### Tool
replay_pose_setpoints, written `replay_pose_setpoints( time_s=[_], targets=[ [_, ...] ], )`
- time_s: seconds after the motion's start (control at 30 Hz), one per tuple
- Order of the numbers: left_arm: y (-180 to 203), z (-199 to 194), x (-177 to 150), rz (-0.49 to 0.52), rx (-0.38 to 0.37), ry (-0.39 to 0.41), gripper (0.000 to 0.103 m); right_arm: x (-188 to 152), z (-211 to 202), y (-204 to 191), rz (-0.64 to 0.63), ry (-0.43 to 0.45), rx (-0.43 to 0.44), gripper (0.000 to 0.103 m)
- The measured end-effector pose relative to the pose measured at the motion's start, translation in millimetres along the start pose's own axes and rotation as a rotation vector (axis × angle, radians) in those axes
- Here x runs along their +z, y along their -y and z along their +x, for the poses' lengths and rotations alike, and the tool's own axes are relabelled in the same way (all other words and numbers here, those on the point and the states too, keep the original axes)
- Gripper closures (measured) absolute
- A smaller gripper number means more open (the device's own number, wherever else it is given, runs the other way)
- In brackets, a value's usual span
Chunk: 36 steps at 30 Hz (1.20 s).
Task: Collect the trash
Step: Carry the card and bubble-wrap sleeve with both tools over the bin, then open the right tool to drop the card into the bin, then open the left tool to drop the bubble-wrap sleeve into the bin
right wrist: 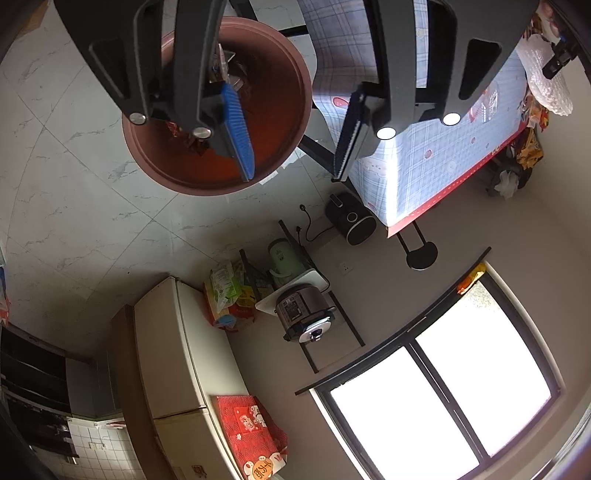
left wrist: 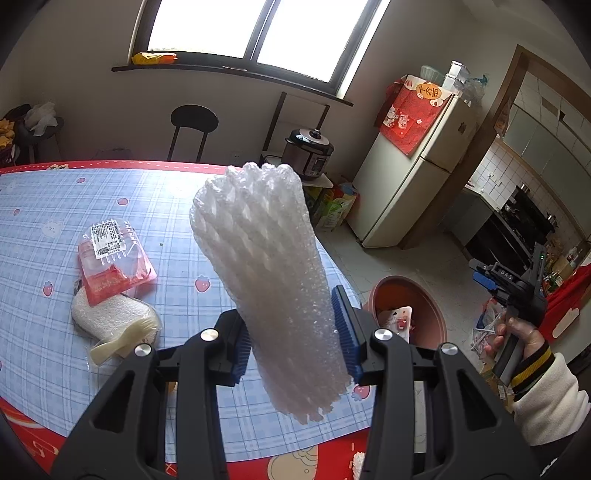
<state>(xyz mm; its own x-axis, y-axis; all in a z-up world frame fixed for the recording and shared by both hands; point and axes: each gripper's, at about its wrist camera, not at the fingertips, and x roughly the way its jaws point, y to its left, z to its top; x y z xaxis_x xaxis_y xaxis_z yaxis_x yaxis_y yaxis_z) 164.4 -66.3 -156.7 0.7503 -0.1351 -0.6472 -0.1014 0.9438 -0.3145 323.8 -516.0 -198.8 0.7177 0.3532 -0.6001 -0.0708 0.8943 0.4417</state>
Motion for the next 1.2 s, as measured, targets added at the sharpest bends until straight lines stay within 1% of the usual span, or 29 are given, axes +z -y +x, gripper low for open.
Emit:
replay_pose_setpoints(
  time_s=[0.03,0.07,0.13,0.23,0.3,0.47,0.57,0.7,0.93,1.1,1.2],
  targets=[
    [1,0,1,0.005,-0.003,0.000,0.060,0,-2,-2,-0.002,0.002,-0.005,0.041],
    [1,0,1,0.009,-0.006,-0.002,0.060,-1,-5,-2,-0.003,0.003,-0.012,0.037],
    [4,2,3,0.021,-0.014,-0.007,0.060,-4,-11,-2,0.001,0.005,-0.025,0.021],
    [12,6,7,0.051,-0.034,-0.018,0.060,-10,-23,3,0.014,0.007,-0.063,0.009],
    [21,11,9,0.077,-0.052,-0.029,0.060,-16,-33,7,0.022,0.008,-0.098,0.005],
    [50,31,13,0.150,-0.111,-0.064,0.059,-34,-59,24,0.033,0.008,-0.150,0.005],
    [76,48,12,0.198,-0.156,-0.099,0.059,-46,-74,38,0.041,0.001,-0.181,0.005],
    [120,77,8,0.266,-0.222,-0.152,0.059,-61,-93,61,0.070,-0.007,-0.216,0.005],
    [200,141,0,0.366,-0.323,-0.244,0.057,-84,-119,104,0.131,-0.022,-0.281,0.005],
    [254,181,-1,0.401,-0.374,-0.276,0.056,-96,-131,128,0.154,-0.034,-0.328,0.005],
    [288,196,-1,0.438,-0.421,-0.274,0.050,-97,-135,136,0.165,-0.032,-0.344,0.005]
  ],
)
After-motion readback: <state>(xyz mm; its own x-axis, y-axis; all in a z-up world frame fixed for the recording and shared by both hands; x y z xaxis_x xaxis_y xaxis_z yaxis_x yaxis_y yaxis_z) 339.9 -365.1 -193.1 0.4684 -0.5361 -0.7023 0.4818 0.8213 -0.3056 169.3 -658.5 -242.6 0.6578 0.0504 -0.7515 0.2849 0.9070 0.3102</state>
